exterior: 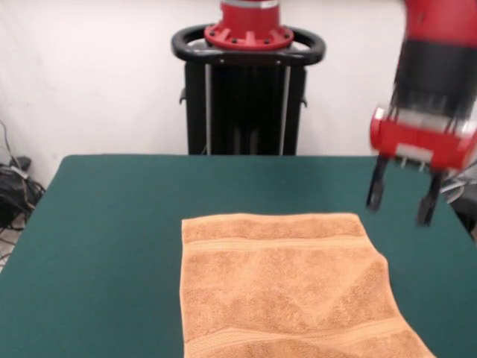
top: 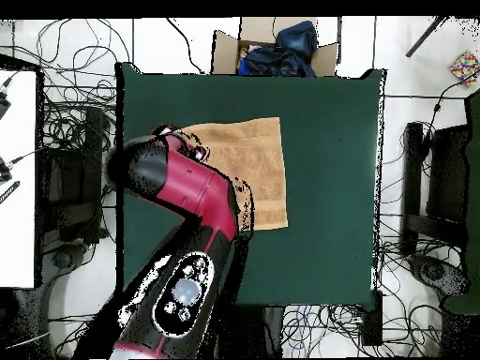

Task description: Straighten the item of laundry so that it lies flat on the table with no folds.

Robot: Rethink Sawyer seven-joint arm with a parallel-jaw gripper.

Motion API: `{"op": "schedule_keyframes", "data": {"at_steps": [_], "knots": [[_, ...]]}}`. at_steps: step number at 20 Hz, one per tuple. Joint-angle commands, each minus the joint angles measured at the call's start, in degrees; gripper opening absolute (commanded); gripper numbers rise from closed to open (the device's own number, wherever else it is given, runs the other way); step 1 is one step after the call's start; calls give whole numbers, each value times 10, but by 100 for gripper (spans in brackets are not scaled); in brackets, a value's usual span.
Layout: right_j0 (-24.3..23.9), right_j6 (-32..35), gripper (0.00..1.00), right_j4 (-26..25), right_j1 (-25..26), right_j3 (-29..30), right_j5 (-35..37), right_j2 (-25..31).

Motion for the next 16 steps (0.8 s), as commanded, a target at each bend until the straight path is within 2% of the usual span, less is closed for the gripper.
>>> {"op": "schedule_keyframes", "data": {"at_steps": [1,8,16], "knots": [[51,253,100,-21,-64,-24,198,-100],[62,257,100,-73,-70,-87,405,-169],[45,202,100,-124,-103,-69,447,-178]]}}
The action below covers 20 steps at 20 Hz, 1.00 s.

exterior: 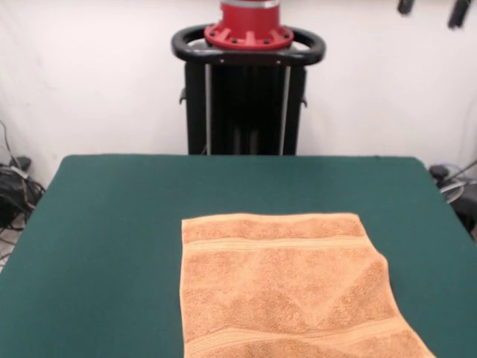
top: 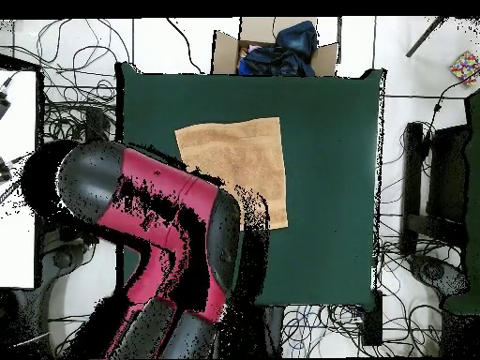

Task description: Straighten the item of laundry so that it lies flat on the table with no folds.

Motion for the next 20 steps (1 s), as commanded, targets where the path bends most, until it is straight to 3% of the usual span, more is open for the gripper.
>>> {"op": "schedule_keyframes", "data": {"at_steps": [1,7,20], "knots": [[-17,112,100,-67,-21,25,43,-13],[-31,85,100,-71,-50,101,-59,16],[-71,23,100,-91,-88,196,-177,69]]}}
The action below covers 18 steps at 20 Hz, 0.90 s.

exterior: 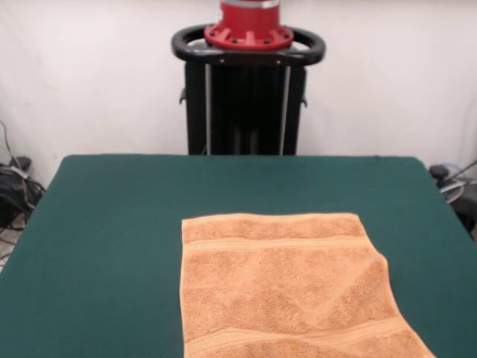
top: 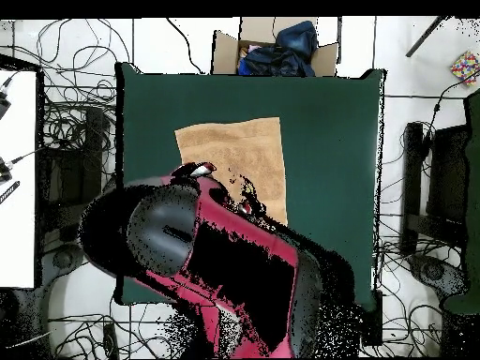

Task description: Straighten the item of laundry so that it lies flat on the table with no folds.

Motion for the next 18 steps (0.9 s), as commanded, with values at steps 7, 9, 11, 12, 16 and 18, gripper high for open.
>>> {"op": "schedule_keyframes", "data": {"at_steps": [7,9,11,12,16,18], "knots": [[-108,-134,100,-60,-60,215,-252,201],[-147,-188,100,-101,-84,235,-313,249],[-162,-201,100,-139,-93,234,-314,264],[-178,-200,100,-151,-104,243,-323,284],[-190,-169,100,-194,-115,242,-308,300],[-190,-152,100,-205,-119,239,-291,303]]}}
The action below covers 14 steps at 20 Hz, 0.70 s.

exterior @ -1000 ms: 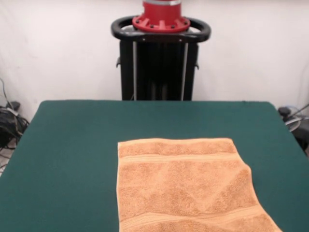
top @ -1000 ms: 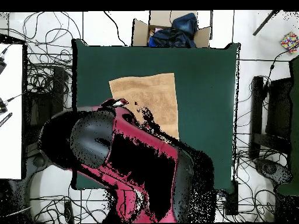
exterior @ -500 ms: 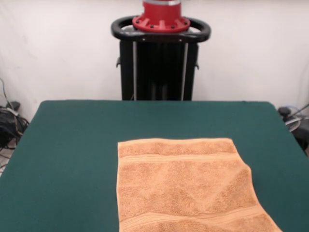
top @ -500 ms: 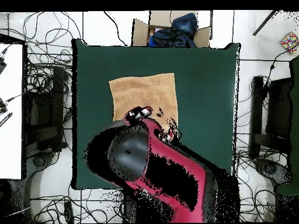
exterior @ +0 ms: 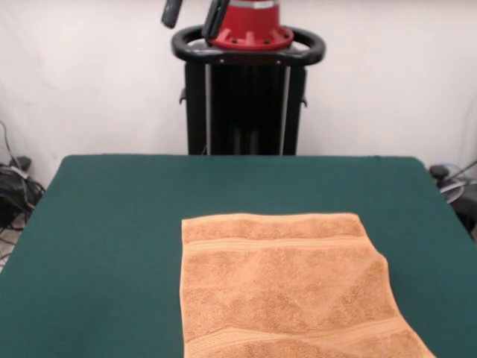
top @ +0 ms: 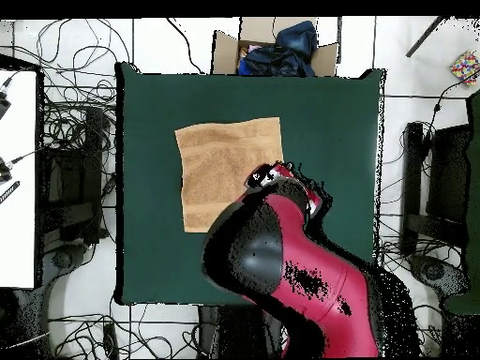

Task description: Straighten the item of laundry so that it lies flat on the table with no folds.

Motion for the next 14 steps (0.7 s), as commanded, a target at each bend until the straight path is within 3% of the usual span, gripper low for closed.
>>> {"op": "schedule_keyframes", "data": {"at_steps": [1,4,6,11,14], "knots": [[-12,-72,100,-67,-26,85,55,122],[-31,-54,100,-62,-35,101,58,138],[-56,-35,100,-59,-45,134,23,150],[-138,-73,100,-55,-64,170,20,217],[-151,-57,100,-67,-63,175,12,234]]}}
